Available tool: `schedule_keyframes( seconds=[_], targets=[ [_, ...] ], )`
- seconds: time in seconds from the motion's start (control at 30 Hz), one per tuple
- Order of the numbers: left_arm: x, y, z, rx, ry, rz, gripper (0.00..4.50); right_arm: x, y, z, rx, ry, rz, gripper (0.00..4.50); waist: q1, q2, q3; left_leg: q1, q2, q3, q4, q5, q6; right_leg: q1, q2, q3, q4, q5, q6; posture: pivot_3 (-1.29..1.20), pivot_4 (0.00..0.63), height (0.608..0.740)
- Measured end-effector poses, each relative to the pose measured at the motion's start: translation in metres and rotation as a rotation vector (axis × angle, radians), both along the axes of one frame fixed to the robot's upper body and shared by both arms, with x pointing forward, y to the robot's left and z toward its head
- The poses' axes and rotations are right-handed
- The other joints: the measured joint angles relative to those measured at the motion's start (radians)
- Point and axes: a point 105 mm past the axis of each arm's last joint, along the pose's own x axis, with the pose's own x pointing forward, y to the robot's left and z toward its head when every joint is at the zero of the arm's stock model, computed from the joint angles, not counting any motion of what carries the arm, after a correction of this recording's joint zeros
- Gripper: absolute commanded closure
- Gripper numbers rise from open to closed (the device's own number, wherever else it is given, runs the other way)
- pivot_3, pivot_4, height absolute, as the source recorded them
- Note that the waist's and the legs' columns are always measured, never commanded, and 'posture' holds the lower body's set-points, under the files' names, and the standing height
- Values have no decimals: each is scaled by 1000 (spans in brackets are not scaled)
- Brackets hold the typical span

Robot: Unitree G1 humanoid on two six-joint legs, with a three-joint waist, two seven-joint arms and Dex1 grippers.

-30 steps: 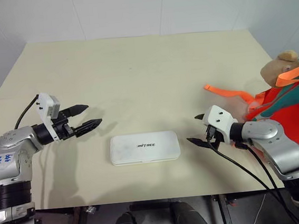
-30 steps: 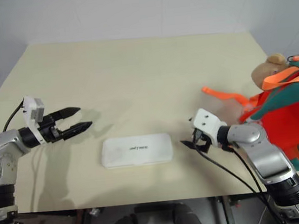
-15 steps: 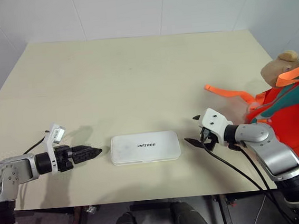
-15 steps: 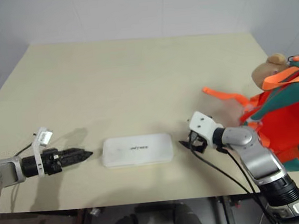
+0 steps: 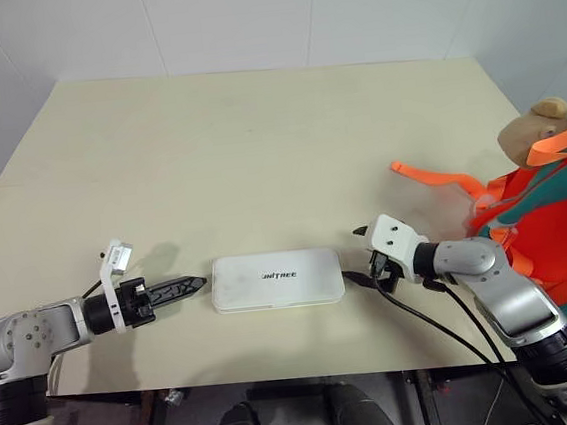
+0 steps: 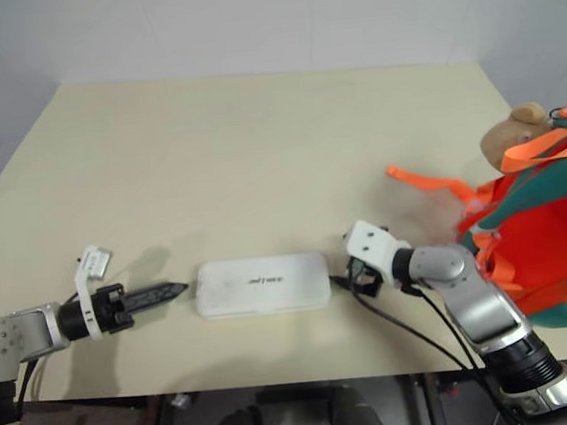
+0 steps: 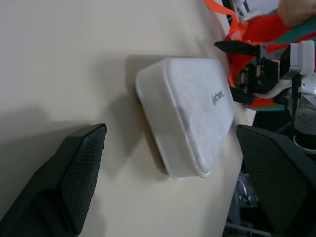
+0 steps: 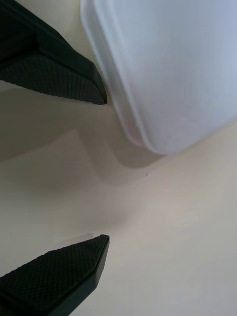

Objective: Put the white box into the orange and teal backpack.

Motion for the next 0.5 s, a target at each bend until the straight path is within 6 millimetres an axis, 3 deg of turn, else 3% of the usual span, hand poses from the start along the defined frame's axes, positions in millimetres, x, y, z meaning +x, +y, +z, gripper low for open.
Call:
schedule_keyframes(
  seconds=[0.5],
  targets=[
    [10, -24, -1, -58, 43, -98, 0, -1, 3, 1, 0, -9, 24, 13, 1, 0, 0, 0, 0, 0, 0, 0, 0, 0, 0, 0, 0, 0, 0, 0, 150, 740]
  ],
)
